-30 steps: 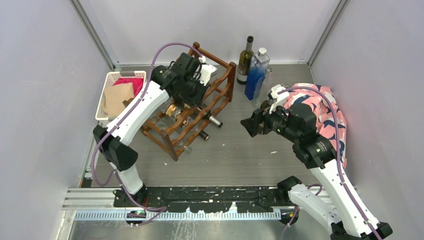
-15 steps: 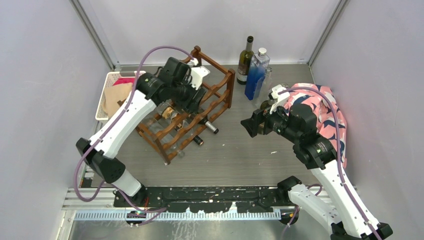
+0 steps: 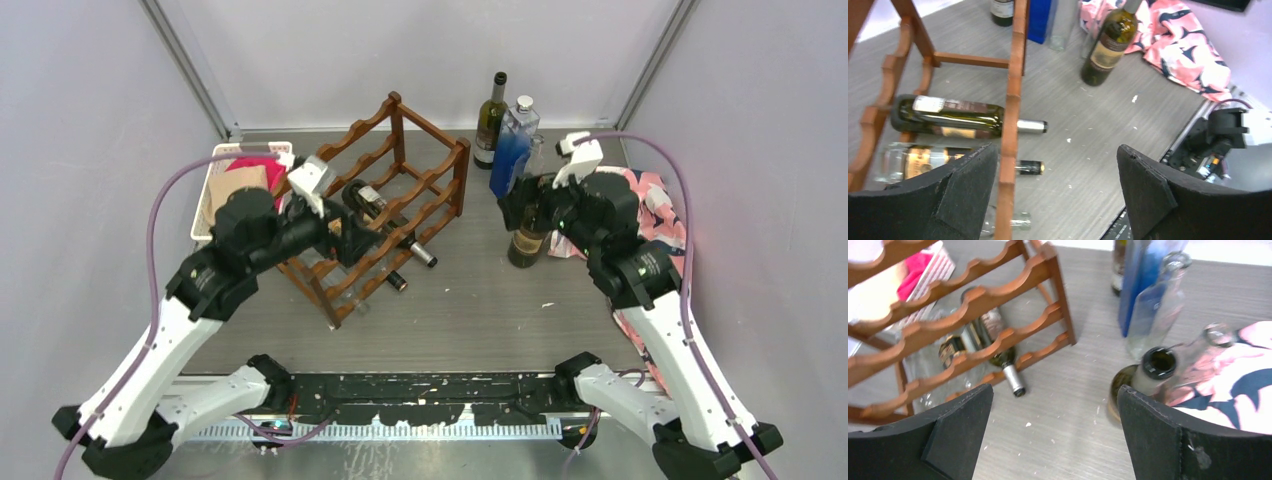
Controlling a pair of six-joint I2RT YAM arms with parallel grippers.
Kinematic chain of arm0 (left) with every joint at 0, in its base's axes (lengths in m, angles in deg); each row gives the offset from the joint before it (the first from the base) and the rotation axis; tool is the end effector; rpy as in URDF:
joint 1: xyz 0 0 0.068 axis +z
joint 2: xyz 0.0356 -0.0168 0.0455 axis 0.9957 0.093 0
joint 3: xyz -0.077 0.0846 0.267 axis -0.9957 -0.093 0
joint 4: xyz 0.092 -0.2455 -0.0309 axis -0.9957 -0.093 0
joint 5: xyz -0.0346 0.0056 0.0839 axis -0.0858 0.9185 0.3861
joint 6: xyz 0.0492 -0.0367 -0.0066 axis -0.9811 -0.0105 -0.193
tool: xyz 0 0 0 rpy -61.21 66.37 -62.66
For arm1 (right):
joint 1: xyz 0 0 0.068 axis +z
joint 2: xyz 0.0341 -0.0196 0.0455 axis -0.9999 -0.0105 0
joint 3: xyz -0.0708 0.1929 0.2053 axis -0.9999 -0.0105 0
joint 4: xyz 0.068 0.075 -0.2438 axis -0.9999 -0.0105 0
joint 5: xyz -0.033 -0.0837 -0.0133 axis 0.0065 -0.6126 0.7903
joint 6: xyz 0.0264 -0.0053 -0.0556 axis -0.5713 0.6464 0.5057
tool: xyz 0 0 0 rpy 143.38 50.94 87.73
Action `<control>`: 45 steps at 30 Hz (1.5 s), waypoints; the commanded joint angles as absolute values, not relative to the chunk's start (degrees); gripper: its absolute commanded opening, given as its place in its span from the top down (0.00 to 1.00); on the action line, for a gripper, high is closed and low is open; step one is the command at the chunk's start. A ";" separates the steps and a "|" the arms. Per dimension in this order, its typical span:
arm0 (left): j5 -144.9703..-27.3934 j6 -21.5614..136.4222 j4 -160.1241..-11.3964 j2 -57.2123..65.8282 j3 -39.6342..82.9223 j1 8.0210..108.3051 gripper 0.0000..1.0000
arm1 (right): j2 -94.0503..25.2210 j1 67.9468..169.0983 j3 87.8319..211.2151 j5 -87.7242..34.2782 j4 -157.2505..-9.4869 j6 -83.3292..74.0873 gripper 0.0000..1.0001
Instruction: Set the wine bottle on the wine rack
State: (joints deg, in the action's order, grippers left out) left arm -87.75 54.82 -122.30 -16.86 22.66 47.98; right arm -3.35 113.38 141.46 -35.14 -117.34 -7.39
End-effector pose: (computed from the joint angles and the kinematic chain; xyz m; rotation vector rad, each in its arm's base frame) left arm 0.1440 -0.1173 0.4477 0.5737 1.8088 -0.7087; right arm 0.1575 0.0694 0.4264 -0.2271 1.8725 0.3908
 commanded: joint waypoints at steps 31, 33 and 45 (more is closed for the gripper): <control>-102.61 69.65 -105.52 -35.15 3.75 48.19 0.13 | -26.05 104.04 153.56 -46.29 -124.02 -5.55 0.28; -103.07 69.88 -105.24 -35.22 3.79 48.19 0.13 | -26.61 103.83 153.58 -46.55 -123.93 -5.46 0.34; -106.56 71.10 -103.00 -35.23 3.05 48.14 0.13 | -25.23 103.71 152.35 -46.09 -123.19 -5.11 0.71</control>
